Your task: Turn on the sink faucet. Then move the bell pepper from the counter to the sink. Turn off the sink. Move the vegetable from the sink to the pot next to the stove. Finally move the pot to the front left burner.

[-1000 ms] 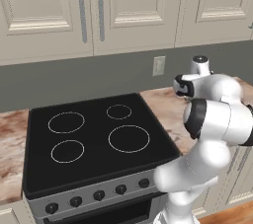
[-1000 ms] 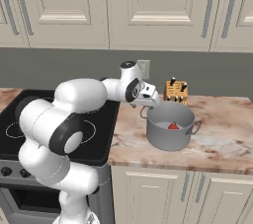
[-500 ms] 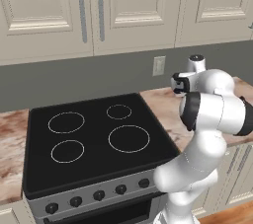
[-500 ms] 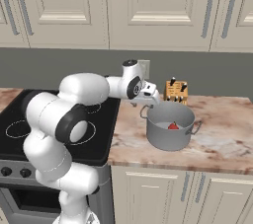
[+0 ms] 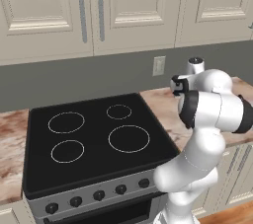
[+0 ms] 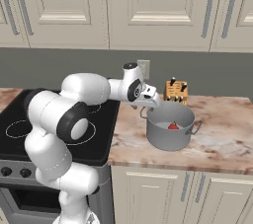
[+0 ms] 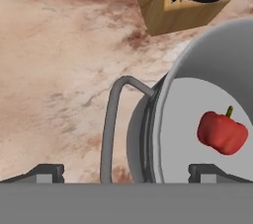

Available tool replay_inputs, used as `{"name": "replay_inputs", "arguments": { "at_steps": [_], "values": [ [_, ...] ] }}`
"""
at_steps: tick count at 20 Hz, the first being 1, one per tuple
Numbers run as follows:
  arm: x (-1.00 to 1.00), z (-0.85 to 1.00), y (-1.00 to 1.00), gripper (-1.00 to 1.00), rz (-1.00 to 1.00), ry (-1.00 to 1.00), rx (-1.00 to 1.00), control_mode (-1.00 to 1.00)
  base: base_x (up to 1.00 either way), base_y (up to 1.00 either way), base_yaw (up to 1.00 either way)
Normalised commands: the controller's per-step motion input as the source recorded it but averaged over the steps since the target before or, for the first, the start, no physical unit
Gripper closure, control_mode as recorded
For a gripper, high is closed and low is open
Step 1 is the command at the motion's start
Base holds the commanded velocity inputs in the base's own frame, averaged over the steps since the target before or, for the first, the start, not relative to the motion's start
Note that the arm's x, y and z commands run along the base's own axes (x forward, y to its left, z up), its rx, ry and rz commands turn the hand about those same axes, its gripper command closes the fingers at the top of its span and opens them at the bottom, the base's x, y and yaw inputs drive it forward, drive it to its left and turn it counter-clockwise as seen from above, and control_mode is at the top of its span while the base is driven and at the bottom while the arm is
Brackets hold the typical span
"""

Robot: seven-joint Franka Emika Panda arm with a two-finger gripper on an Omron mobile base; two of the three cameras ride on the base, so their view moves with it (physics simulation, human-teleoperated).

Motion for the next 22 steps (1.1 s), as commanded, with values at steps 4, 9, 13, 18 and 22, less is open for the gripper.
{"name": "replay_inputs", "arguments": {
  "at_steps": [4,9,13,18,22],
  "values": [
    [0.00,-0.17,-0.01,-1.00,0.00,0.00,0.00,-1.00,0.00,0.00,0.00],
    [0.00,-0.18,-0.01,-1.00,0.00,0.00,0.00,-1.00,0.00,0.00,0.00],
    [0.02,-0.16,0.00,-1.00,0.00,0.00,0.00,-1.00,0.00,0.00,0.00],
    [0.09,-0.13,-0.02,-1.00,0.00,0.00,0.00,-1.00,0.00,0.00,0.00],
    [0.14,-0.09,-0.02,-1.00,0.00,0.00,0.00,-1.00,0.00,0.00,0.00]
  ]
}}
